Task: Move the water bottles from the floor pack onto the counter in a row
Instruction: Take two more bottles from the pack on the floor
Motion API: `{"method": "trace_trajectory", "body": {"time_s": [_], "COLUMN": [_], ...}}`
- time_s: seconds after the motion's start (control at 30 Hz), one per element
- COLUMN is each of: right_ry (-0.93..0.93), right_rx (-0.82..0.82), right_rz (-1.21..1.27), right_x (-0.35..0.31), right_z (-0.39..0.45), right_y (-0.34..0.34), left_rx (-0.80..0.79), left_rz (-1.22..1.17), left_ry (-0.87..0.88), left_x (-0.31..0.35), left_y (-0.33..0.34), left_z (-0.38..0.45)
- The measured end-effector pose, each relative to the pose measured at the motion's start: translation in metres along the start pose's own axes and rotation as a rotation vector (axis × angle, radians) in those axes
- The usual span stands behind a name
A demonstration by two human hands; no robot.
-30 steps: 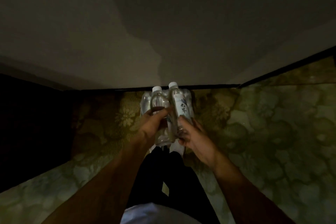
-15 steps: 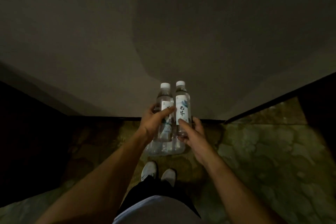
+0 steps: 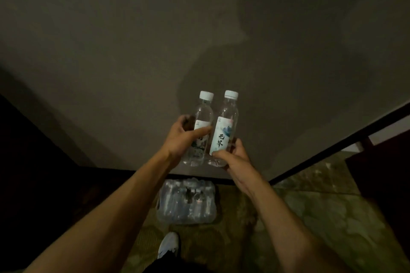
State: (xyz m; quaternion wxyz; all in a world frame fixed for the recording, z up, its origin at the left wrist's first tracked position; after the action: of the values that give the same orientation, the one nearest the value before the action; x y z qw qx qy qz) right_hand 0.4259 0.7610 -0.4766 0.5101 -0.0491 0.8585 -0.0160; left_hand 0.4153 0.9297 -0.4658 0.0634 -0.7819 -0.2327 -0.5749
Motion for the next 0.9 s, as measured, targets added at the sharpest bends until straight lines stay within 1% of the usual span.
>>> {"method": "trace_trajectory", "body": {"time_s": [0.1, 0.3, 0.57, 0.7, 0.9], "right_ry": [-0.096, -0.291, -0.51, -0.577, -0.661], "right_rx": [-0.02, -0.041, -0.124, -0.15, -0.244], "right_rz": [-0.05, -0.022, 0.07, 0.087, 0.111], "right_x": [-0.023, -0.068, -0.116, -0.141, -0.174], "right_z": [-0.018, -0.081, -0.153, -0.178, -0.21], "right_y": [0.003, 0.003, 0.016, 0.026, 0.059], "left_rx": [0.018, 0.01, 0.021, 0.051, 0.104], "left_rz": [-0.047, -0.136, -0.069, -0.014, -0.025], "left_ry": [0.083, 0.218, 0.445, 0.554, 0.637], "left_x": [0.025, 0.078, 0.15, 0.182, 0.22], "left_y": [-0.003, -0.01, -0.033, -0.047, -0.078], "left_z": [-0.022, -0.086, -0.162, -0.195, -0.226]}}
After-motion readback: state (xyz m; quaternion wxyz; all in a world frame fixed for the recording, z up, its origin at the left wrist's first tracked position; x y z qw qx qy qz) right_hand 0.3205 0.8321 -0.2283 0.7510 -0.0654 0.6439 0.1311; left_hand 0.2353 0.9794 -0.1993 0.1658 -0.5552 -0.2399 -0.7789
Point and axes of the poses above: each hand's wrist, its own z-axis towards the middle knuckle, its own y-axis out of the palm, x = y × z, the point moved 3 cm from there along z, towards the middle knuckle, and after that the axes turned 13 degrees about x, right-handed, at the moved point
